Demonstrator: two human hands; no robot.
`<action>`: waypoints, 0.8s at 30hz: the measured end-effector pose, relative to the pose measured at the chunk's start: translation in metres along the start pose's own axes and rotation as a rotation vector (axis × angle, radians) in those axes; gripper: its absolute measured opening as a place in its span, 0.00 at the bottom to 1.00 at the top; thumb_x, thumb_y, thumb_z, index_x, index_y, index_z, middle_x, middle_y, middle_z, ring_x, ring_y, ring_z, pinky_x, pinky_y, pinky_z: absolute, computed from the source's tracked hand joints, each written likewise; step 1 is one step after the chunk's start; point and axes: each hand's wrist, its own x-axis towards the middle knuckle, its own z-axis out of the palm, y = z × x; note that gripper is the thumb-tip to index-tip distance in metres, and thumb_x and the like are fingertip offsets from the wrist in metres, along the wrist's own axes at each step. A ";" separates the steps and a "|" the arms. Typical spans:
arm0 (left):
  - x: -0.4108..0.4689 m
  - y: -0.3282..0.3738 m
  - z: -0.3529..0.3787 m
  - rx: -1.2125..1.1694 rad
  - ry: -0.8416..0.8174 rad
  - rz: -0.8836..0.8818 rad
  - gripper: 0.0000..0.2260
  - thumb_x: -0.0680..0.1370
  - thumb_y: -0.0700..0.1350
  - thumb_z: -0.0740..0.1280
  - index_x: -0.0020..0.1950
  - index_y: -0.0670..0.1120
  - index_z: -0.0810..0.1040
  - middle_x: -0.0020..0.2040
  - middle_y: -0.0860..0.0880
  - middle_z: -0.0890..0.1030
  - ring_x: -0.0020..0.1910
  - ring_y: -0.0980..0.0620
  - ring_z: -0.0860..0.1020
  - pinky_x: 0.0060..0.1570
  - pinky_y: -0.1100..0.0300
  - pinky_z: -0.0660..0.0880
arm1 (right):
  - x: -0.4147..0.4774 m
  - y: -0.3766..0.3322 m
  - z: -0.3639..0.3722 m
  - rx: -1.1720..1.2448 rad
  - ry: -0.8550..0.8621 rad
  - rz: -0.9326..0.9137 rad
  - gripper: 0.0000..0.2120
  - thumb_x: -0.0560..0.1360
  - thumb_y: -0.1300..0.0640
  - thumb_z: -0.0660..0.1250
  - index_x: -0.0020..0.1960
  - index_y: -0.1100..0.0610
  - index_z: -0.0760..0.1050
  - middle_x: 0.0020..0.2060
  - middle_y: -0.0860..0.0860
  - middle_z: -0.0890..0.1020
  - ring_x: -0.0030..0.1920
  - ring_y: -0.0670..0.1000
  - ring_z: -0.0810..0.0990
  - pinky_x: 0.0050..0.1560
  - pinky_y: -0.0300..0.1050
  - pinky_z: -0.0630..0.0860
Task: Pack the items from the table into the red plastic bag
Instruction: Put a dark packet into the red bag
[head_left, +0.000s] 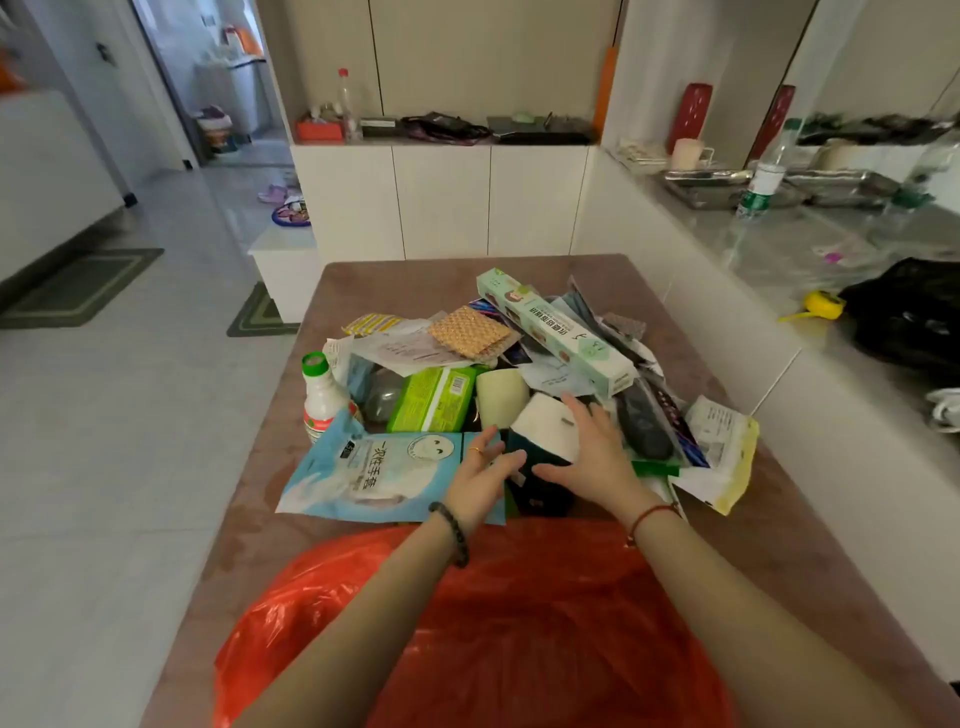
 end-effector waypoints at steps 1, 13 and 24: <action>0.003 0.004 0.007 0.005 -0.022 -0.006 0.26 0.79 0.41 0.60 0.74 0.44 0.54 0.61 0.49 0.71 0.39 0.62 0.70 0.34 0.72 0.71 | 0.004 0.003 0.000 -0.018 -0.014 -0.024 0.44 0.66 0.49 0.75 0.73 0.51 0.53 0.71 0.57 0.59 0.71 0.59 0.59 0.65 0.53 0.66; -0.032 0.003 -0.011 0.027 0.008 0.323 0.38 0.60 0.58 0.74 0.65 0.58 0.60 0.63 0.61 0.67 0.59 0.70 0.71 0.52 0.75 0.72 | -0.073 -0.018 -0.072 0.756 0.262 -0.289 0.34 0.60 0.45 0.72 0.63 0.48 0.66 0.53 0.39 0.74 0.53 0.37 0.76 0.45 0.37 0.78; -0.149 -0.064 -0.083 0.304 0.228 0.055 0.40 0.55 0.76 0.61 0.63 0.61 0.59 0.69 0.46 0.68 0.56 0.69 0.73 0.58 0.72 0.68 | -0.141 -0.045 0.085 1.331 -0.120 0.430 0.45 0.41 0.46 0.82 0.57 0.44 0.70 0.58 0.53 0.79 0.57 0.56 0.78 0.61 0.61 0.73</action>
